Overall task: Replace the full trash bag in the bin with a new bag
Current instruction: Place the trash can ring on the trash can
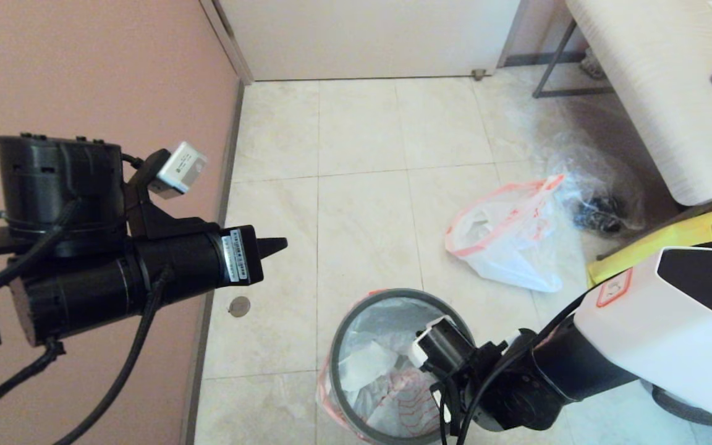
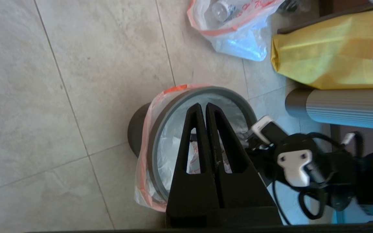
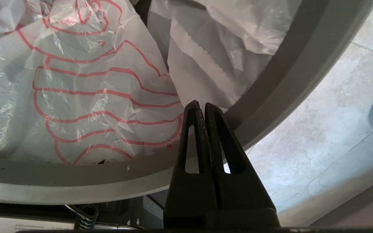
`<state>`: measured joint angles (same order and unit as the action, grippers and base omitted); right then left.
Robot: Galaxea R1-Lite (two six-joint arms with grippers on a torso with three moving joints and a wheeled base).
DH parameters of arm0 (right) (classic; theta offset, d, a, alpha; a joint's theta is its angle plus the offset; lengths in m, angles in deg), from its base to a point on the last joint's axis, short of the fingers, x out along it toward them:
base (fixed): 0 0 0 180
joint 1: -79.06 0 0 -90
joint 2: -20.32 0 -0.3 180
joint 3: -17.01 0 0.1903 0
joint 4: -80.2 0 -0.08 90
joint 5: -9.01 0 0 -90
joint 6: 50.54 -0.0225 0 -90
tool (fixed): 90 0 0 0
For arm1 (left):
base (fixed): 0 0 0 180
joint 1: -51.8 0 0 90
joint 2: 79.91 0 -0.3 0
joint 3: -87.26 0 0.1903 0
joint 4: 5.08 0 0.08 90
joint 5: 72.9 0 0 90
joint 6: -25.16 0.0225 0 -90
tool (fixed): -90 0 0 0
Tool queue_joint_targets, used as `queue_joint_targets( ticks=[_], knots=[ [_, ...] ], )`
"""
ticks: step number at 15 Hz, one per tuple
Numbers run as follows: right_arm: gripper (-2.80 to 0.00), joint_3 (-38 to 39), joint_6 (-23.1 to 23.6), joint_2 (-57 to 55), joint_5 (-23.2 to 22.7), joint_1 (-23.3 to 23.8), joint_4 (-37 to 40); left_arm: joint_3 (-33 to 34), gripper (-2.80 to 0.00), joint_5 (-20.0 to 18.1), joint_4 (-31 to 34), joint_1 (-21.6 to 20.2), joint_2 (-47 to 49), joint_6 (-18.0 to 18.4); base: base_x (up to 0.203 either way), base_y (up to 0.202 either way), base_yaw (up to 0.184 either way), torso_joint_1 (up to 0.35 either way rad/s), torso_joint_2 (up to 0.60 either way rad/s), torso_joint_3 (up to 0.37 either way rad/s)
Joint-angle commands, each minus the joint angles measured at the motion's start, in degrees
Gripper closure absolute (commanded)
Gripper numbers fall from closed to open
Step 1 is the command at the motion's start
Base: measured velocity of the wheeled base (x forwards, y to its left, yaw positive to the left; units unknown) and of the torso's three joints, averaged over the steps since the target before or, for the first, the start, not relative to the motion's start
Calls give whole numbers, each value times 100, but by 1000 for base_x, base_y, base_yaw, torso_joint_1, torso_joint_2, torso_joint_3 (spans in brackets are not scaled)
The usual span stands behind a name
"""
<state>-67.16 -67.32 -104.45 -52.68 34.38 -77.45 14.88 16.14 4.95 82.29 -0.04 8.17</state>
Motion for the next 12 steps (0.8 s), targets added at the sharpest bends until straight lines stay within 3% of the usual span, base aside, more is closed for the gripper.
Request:
queue_joint_targets(
  ticks=[1, 3, 5, 7, 9, 10, 11, 12],
  knots=[
    [0, -1, -14, 129, 13, -9, -7, 5, 0, -7, -11, -21, 103, -14, 0, 0, 0, 0, 0, 0],
    [0, -1, -29, 520, -15, -16, 1, 27, 0, -270, 12, -110, 171, -25, 0, 0, 0, 0, 0, 0],
    [0, -1, -201, 915, -158, 43, 36, 79, 0, -989, 35, -324, 289, -133, 0, 0, 0, 0, 0, 0],
    [0, 89, -253, 1273, -778, 188, 58, 165, 0, -1924, 28, -658, 628, -145, 0, 0, 0, 0, 0, 0],
    [0, 188, -273, 1597, -2098, 408, 83, 323, 0, -2812, -36, -975, 1099, -44, 0, 0, 0, 0, 0, 0],
    [0, 227, -273, 1722, -2855, 573, 95, 413, 0, -3219, -50, -1120, 1329, 200, 0, 0, 0, 0, 0, 0],
    [0, 263, -264, 1825, -3688, 813, 100, 514, 0, -3536, -57, -1265, 1561, 669, 0, 0, 0, 0, 0, 0],
    [0, 293, -222, 1882, -4550, 1164, 91, 592, 0, -3700, -61, -1369, 1795, 1061, 0, 0, 0, 0, 0, 0]
  ],
)
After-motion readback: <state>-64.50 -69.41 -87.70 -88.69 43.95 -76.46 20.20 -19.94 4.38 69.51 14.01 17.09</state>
